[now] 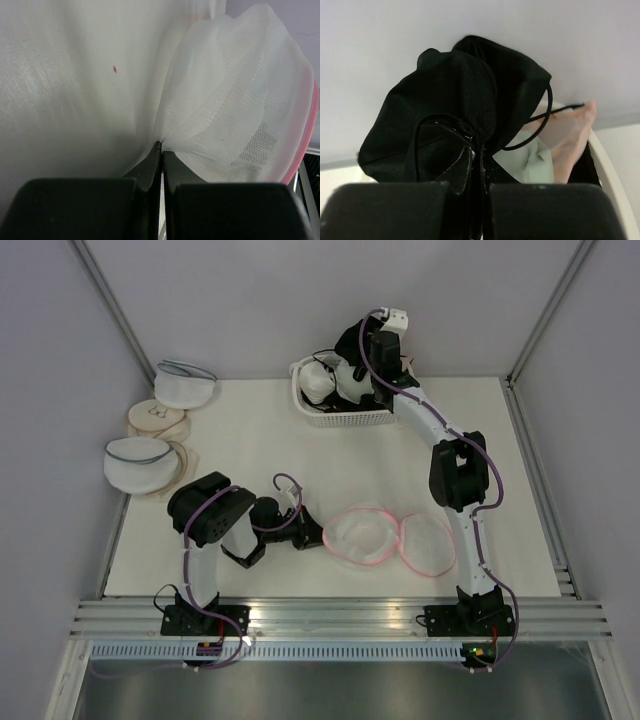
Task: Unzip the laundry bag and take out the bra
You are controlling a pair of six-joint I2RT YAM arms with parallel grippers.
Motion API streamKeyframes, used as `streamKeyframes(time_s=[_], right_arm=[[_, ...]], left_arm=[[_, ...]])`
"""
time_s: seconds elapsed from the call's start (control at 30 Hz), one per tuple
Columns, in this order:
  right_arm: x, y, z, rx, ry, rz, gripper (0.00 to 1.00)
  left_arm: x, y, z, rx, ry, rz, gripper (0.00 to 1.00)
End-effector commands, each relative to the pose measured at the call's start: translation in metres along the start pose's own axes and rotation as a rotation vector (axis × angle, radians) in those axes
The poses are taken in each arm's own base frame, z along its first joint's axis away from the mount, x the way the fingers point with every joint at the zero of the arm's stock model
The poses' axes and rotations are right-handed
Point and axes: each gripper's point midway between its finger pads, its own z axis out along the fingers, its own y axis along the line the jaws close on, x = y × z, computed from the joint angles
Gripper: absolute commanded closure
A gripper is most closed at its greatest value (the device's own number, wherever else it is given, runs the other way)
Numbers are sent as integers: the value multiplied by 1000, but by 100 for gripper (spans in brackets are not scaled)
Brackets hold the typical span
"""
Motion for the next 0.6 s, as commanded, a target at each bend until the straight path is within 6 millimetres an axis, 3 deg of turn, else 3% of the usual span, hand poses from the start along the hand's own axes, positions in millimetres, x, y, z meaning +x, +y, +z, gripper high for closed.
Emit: streamKeyframes(time_s=[0.0, 0.03, 0.07, 0.13, 0.17, 0.27, 0.43, 0.57], right_arm=[[32, -12, -11, 53, 151, -5, 100], [49, -15, -8, 61, 183, -11, 100], [51, -14, -6, 56, 193, -12, 100], [87, -22, -6, 86, 299, -46, 100], [84, -21, -5, 91, 305, -36, 100], [119, -34, -16, 122, 411, -59, 100], [147, -51, -29, 179, 501, -75, 100], [154, -51, -31, 160, 525, -84, 100]], left_arm=[[1, -10, -1, 48, 6, 17, 98], [2, -9, -1, 47, 6, 16, 98], [1, -11, -2, 51, 3, 20, 98], [3, -10, -4, 46, 3, 17, 98], [3, -11, -4, 49, -3, 22, 98], [5, -10, -7, 49, -7, 20, 98], [7, -10, -9, 52, -9, 13, 98], [7, -11, -11, 55, -14, 17, 98]])
